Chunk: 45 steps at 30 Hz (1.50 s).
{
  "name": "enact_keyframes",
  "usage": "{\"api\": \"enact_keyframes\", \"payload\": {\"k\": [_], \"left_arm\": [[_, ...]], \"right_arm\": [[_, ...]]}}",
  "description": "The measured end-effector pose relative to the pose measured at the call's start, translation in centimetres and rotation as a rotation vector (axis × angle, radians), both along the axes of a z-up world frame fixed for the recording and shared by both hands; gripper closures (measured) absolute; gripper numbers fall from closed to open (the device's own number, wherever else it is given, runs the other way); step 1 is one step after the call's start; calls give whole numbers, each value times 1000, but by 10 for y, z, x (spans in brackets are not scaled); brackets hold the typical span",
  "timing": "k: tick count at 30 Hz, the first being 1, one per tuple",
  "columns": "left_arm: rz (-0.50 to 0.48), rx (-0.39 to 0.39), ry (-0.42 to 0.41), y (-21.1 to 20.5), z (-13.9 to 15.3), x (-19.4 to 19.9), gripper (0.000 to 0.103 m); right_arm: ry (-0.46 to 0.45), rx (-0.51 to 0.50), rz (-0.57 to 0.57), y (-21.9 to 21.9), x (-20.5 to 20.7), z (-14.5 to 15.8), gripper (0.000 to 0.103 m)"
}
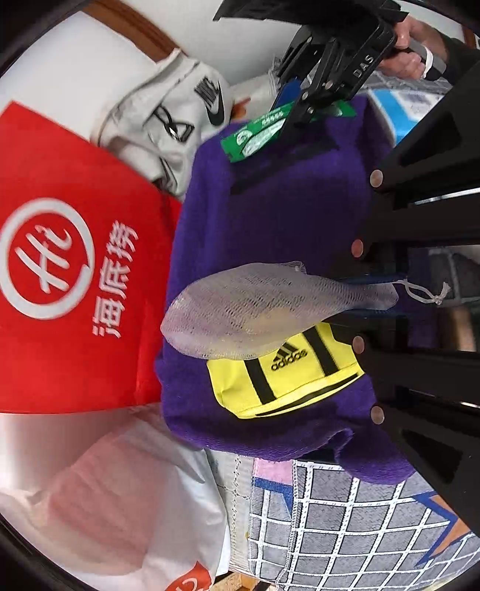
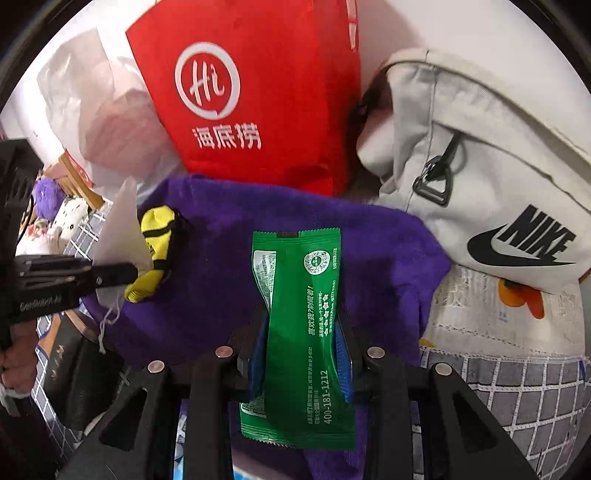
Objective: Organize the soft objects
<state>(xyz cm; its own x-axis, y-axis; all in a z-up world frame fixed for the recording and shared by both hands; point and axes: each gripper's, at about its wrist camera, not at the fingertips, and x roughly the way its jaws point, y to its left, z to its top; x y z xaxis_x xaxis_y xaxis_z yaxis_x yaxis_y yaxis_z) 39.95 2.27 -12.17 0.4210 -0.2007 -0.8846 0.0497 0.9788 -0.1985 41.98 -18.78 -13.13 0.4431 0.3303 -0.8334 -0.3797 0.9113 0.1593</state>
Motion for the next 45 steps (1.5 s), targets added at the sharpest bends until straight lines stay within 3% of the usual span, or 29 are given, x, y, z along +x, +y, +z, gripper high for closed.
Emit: {"api": "enact_keyframes", "payload": {"k": [6, 10, 13, 15, 20, 25, 31, 39, 45], "left_arm": [[-11, 7, 30, -7, -12, 12, 92], [-24, 20, 32, -13, -16, 17, 85], [-25, 23, 27, -16, -17, 20, 70], [-24, 20, 23, -17, -16, 22, 50], [-12, 45, 26, -8, -13, 19, 33], [18, 52, 29, 5, -6, 9, 33], [41, 50, -20, 15, 17, -14, 33], [56, 24, -95, 26, 47, -69, 33], [44, 4, -136, 39, 62, -124, 34]], "right_arm": [[53, -16, 29, 7, 12, -20, 70], [81, -27, 38, 7, 14, -27, 68], [83, -34, 33, 6, 16, -28, 66], [90, -28, 38, 7, 17, -29, 65], [60, -47, 46, 9, 14, -24, 35], [27, -62, 37, 7, 5, -12, 32], [-35, -10, -17, -7, -17, 17, 32], [-81, 47, -77, -11, -75, 51, 32], [-66, 69, -25, 7, -131, 63, 32]]}}
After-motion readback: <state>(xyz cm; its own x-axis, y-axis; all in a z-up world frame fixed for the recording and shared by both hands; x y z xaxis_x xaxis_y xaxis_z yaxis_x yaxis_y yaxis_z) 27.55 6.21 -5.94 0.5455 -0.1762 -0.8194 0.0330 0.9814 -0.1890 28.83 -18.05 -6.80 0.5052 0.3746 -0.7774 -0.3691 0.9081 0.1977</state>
